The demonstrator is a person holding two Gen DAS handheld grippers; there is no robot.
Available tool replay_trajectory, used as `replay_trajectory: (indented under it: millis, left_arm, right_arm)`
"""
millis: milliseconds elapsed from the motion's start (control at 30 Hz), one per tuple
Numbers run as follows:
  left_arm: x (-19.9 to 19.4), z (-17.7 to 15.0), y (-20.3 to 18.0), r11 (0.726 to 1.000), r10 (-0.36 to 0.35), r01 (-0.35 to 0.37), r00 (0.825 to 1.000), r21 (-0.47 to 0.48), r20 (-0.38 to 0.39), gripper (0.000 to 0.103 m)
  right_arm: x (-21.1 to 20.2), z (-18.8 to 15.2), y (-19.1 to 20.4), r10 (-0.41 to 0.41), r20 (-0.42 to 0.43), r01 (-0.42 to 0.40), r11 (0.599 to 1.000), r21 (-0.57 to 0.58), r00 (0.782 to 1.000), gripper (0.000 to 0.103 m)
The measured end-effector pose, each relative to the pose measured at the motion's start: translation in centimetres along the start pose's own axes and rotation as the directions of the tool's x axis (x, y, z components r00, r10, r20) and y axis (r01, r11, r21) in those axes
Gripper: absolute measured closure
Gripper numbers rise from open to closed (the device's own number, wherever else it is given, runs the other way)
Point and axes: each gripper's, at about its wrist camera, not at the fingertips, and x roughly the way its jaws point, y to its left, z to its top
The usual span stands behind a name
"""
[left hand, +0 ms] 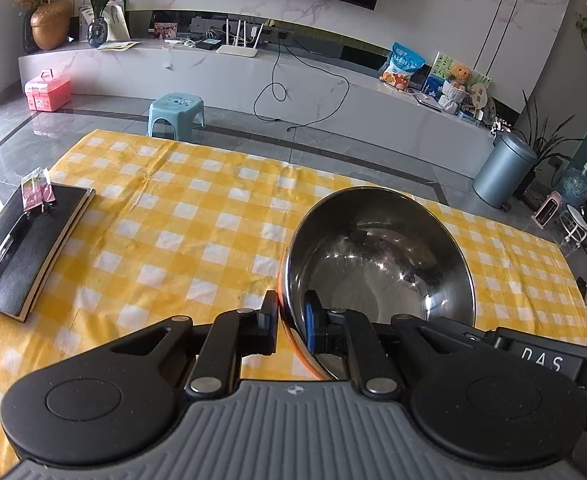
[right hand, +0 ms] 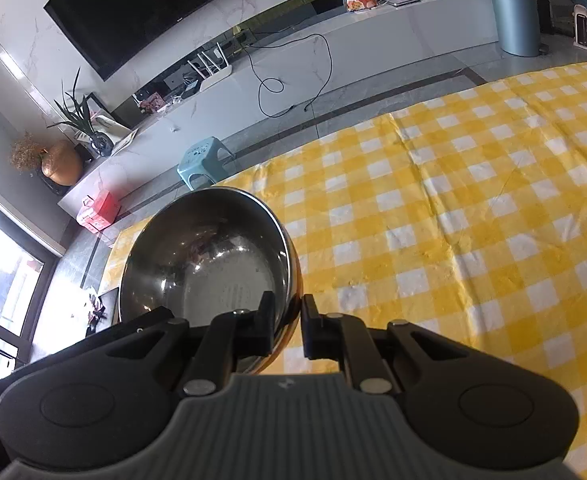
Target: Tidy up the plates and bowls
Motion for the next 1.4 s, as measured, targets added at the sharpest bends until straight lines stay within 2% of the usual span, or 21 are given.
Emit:
replay_trajectory:
  millis: [267,433,600,1000,1400]
  left_arm:
    - [-4.2,-2.9,0.5,1.0,-0.022,0.022,1.0,-0.011,-0.01,0.089]
    - [-6.0,-4.4,0.7,0.999,-0.036,0.035,0.999,-0.029,-0.017,0.089]
    - [-6.8,-6.3,1.0,0.998,-0.043,0.04,0.997,-0.051,-0.056,0.089]
    - [-7.1,-9.4,1.6,0.997,-0.045,0.037,0.99,-0.062,-0.133,0.089]
    - [-6.4,-10.2,2.1,0.998,-0.029,0.018,0.982,-0.058,-0.185,0.088]
  right_arm:
    - [-5.0,-3.8,-0.3,0.033,-0.011,-0.033,0.999,0.005,0.999,0.092]
    - [-6.8,-5.3,-0.9,0.041,-0.045,-0.041,0.999,0.002,0.998,0.092]
    - [-8.1,-6.8,-1.4,0.034,-0.056,-0.035,0.999,-0.014,0.998,0.093]
    - [-8.3,-9.0,-2.7,0.008,-0.138,-0.009,1.0,-0.007,0.99,0.094]
    - [-6.8,-9.8,-3.2,-0.001,-0.209,0.004,1.0,0.014,0.978,0.095]
